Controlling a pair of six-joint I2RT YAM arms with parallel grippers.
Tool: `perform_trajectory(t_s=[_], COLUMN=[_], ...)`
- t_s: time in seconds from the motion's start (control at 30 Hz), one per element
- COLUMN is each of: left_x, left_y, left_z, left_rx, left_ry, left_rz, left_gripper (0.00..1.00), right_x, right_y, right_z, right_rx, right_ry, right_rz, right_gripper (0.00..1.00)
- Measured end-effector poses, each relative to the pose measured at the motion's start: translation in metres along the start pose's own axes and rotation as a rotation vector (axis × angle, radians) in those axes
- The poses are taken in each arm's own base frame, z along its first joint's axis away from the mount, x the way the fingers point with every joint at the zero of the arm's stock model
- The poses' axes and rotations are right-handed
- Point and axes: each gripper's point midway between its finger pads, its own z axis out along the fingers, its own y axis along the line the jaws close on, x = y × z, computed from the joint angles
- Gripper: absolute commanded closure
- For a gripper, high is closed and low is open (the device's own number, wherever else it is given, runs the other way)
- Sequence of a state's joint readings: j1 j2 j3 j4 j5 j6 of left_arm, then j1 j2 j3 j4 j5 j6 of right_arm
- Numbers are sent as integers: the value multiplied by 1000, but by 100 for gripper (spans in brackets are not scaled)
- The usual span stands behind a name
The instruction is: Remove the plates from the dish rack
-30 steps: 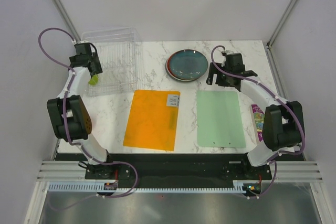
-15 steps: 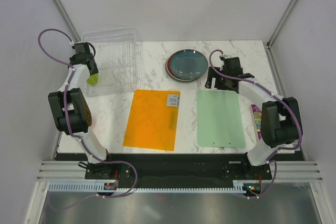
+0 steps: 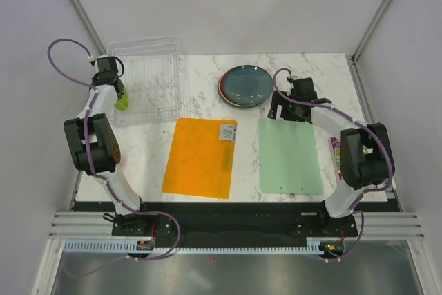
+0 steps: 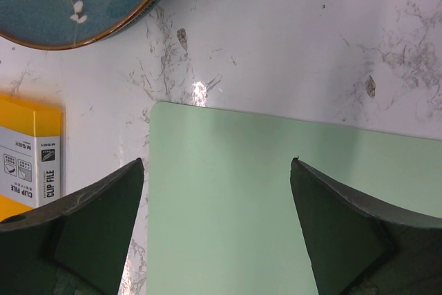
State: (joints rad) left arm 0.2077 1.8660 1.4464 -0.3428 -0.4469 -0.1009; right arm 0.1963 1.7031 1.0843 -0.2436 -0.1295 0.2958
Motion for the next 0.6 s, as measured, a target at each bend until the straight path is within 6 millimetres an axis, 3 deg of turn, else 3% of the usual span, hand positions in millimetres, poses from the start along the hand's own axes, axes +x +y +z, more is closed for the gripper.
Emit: perform_trajectory(t_s=[0.37,0.6], left_x=[-13,-48], left_y=[2,15], left_z=[-2,-36], left_rx=[-28,-42], left_ry=[-52,-155], left_rz=[-13,-26], left_gripper=[98,98], right_x=[6,8], right_y=[-1,-1], right_z=[1,-3], right_rx=[-2,-1], right_ry=[12,9], right_rz=[7,9], right_gripper=[6,6])
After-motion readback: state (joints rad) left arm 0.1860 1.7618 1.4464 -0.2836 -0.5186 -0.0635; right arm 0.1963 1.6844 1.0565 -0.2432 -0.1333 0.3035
